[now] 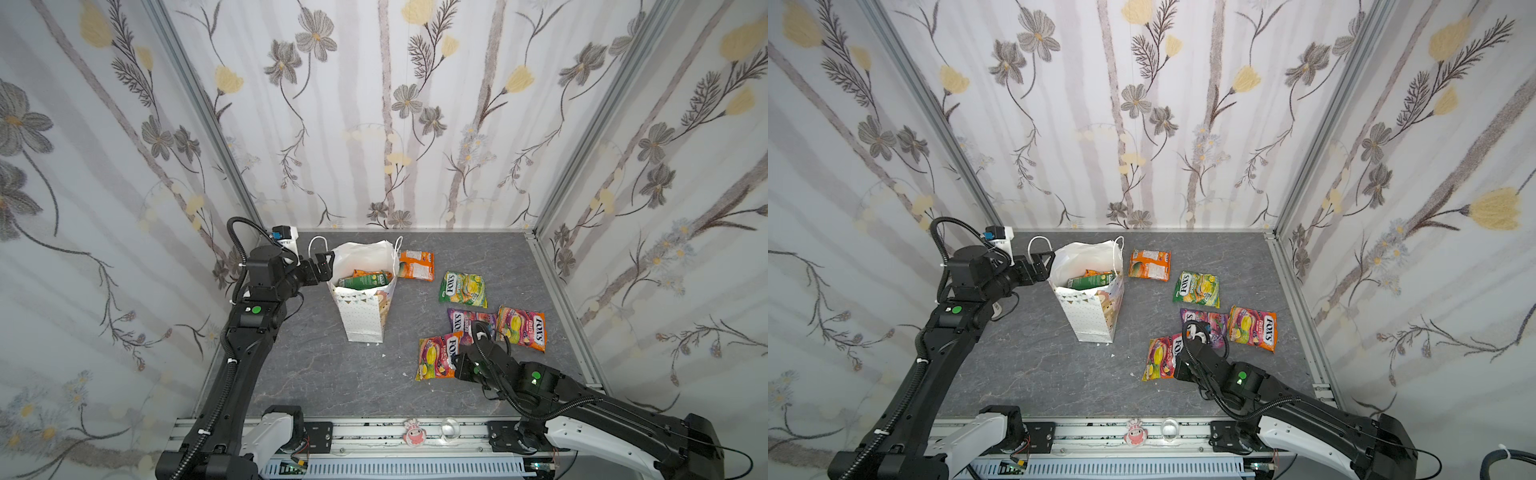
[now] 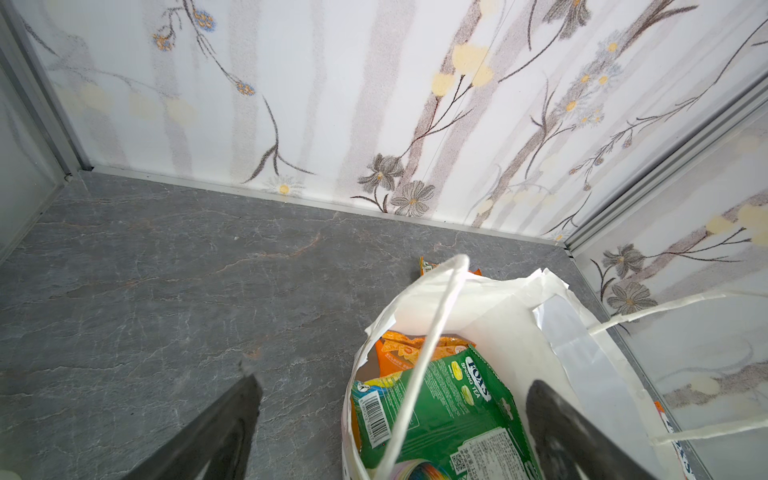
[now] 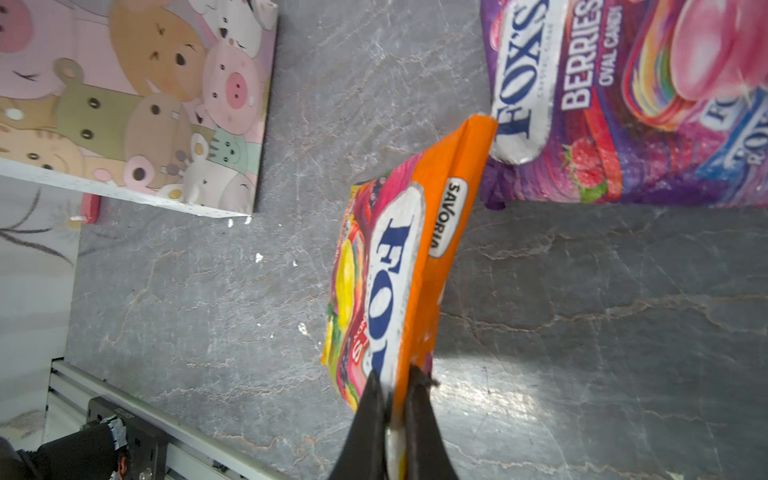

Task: Place the snacks into the paper bag
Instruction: 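Lift the fruits pack with the right gripper and carry it toward the bag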

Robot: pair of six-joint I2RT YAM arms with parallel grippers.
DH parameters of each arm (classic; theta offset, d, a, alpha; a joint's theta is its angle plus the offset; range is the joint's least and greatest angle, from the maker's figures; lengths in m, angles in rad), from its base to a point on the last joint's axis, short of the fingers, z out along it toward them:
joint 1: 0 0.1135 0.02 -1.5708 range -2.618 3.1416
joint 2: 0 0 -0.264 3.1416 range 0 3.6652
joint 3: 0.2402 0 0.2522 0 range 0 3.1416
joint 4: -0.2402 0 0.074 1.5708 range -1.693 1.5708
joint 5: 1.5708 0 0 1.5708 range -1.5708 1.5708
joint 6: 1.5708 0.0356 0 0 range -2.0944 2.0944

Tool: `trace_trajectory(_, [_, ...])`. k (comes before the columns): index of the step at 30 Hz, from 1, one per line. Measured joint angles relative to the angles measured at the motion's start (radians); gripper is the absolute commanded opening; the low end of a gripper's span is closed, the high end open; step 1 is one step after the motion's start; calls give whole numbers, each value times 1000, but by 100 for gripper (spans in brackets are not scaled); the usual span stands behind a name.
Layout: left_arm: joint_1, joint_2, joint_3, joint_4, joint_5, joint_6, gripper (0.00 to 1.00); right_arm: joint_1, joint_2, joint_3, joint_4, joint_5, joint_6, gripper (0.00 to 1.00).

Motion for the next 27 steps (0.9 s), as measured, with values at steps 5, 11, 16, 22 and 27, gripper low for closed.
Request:
trace_trajectory(5, [0,-9,0,0,-6,0,100,0,33,92,5,-6,-70,0])
trace_trajectory(11, [0,-12,0,-1,-24,4,100,0,76,216,13,-29,-155,0])
trace_trajectory(16, [0,-13,0,-1,-35,8,100,0,120,346,13,-37,-232,0])
trace_trajectory(22, [0,-17,2,-11,-57,23,100,1,184,502,-26,-86,-326,0])
trace_trajectory(27, [1,-16,2,-13,-56,23,100,2,205,579,-64,-107,-380,0])
